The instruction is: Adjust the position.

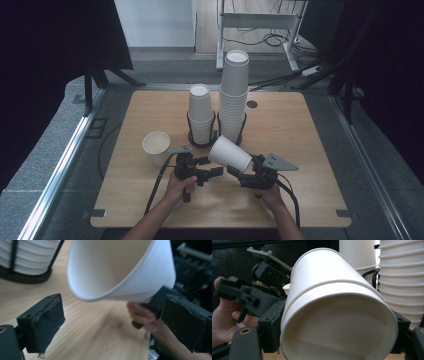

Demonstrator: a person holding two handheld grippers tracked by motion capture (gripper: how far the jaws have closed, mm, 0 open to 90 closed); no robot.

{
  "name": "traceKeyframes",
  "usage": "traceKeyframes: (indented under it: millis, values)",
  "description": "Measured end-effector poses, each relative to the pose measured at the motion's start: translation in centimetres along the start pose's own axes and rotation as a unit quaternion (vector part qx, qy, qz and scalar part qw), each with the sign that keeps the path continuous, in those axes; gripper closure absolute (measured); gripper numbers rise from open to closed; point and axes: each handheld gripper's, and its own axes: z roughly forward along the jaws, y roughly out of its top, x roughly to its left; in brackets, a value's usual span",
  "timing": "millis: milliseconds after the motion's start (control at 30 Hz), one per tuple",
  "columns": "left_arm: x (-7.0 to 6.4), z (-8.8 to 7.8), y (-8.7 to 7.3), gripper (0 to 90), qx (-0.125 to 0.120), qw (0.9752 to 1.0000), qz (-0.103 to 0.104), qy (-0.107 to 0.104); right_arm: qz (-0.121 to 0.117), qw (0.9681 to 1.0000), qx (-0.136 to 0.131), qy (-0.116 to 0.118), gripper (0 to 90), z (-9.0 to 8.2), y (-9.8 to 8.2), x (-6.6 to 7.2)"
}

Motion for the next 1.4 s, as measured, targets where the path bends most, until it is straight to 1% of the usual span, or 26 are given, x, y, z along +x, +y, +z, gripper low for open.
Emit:
traceKeyframes:
  millis: [33, 133, 167, 233, 267, 300, 333, 433, 567, 667, 733, 933, 1000, 1200, 1400]
  values:
    - [-0.1, 0.1, 0.1, 4.5, -0.004, 1.0000, -0.005, -0.006, -0.001, 1.0000, -0.002, 0.000, 21.6, 0.1, 0.0, 0.1]
    - [0.0, 0.6, 0.4, 3.7, -0.010, 0.9997, -0.018, -0.009, -0.005, 1.0000, -0.008, -0.002, 21.6, 0.2, -0.1, 0.3]
    - [0.0, 0.7, 0.5, 3.9, -0.012, 0.9994, -0.029, -0.016, -0.005, 0.9999, -0.011, -0.001, 21.6, 0.2, 0.0, 0.3]
    - [0.2, 0.9, 0.7, 1.7, -0.023, 0.9981, -0.048, -0.031, -0.009, 0.9999, -0.013, -0.002, 21.7, 0.2, 0.0, 0.4]
    - [0.3, 1.0, 0.8, 0.9, -0.026, 0.9973, -0.054, -0.041, -0.009, 0.9999, -0.013, -0.003, 21.7, 0.2, 0.0, 0.4]
    - [0.4, 1.1, 0.9, 0.2, -0.028, 0.9971, -0.056, -0.042, -0.009, 0.9998, -0.014, -0.005, 21.7, 0.2, -0.1, 0.5]
    - [0.4, 1.2, 0.9, 1.2, -0.030, 0.9971, -0.058, -0.037, -0.011, 0.9998, -0.013, -0.005, 21.7, 0.3, -0.1, 0.5]
    - [0.5, 1.6, 1.1, 0.8, -0.034, 0.9961, -0.067, -0.047, -0.018, 0.9998, -0.007, -0.004, 21.7, 0.5, -0.3, 0.7]
    - [0.6, 1.9, 1.3, 1.1, -0.038, 0.9954, -0.073, -0.049, -0.029, 0.9996, 0.004, -0.004, 21.7, 1.0, -0.5, 1.0]
    - [1.0, 1.9, 1.5, 2.9, -0.053, 0.9937, -0.086, -0.049, -0.036, 0.9993, 0.013, -0.005, 21.8, 1.3, -0.7, 1.1]
    - [1.2, 2.0, 1.6, 3.8, -0.059, 0.9929, -0.091, -0.049, -0.040, 0.9990, 0.020, -0.004, 21.9, 1.5, -0.8, 1.2]
    - [1.2, 2.2, 1.6, 7.6, -0.064, 0.9928, -0.089, -0.049, -0.044, 0.9986, 0.028, -0.006, 22.0, 1.8, -1.0, 1.3]
    - [1.3, 2.2, 1.6, 8.2, -0.062, 0.9936, -0.081, -0.048, -0.045, 0.9985, 0.031, -0.007, 22.0, 1.8, -1.0, 1.2]
    - [1.2, 2.2, 1.5, 10.0, -0.068, 0.9945, -0.068, -0.041, -0.044, 0.9983, 0.038, -0.006, 21.8, 1.8, -1.0, 1.2]
    - [0.9, 2.0, 1.5, 11.5, -0.072, 0.9958, -0.049, -0.029, -0.048, 0.9978, 0.047, -0.003, 21.2, 1.8, -1.0, 1.1]
